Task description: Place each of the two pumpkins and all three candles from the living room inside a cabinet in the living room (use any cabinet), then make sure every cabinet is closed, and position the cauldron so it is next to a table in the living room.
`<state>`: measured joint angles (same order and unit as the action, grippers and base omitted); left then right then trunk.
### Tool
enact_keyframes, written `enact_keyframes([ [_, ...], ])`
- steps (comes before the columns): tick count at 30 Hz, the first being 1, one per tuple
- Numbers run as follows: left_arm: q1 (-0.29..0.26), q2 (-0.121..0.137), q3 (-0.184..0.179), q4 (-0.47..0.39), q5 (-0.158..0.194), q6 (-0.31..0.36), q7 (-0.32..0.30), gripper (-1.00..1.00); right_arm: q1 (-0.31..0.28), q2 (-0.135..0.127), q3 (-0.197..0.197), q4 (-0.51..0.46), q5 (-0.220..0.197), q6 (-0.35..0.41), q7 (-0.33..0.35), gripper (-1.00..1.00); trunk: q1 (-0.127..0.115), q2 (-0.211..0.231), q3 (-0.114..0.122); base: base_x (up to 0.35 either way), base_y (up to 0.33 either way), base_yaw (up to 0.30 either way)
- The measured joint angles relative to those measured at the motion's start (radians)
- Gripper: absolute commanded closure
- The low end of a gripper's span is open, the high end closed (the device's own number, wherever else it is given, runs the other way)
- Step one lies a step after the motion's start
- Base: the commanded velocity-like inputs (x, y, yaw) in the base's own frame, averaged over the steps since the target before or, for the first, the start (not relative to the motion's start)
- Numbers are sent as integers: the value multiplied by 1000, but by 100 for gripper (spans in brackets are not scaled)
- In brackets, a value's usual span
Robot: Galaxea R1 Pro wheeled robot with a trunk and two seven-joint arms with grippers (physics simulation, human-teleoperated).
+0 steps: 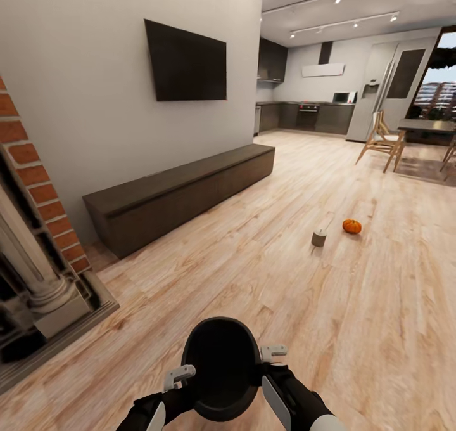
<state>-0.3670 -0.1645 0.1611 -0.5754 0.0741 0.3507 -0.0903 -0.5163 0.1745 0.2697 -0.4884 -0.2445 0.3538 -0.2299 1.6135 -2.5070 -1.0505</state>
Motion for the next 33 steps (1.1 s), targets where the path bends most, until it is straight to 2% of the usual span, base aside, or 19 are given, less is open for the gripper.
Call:
enact_keyframes([
  [30,0,0,1,0,-3,0,-1,100,0,0,-2,3,1,-3,3,100,-13,7,116,0,0,0],
  [33,0,0,1,0,-3,0,0,100,0,0,-2,2,1,-2,3,100,-25,28,125,0,0,0],
])
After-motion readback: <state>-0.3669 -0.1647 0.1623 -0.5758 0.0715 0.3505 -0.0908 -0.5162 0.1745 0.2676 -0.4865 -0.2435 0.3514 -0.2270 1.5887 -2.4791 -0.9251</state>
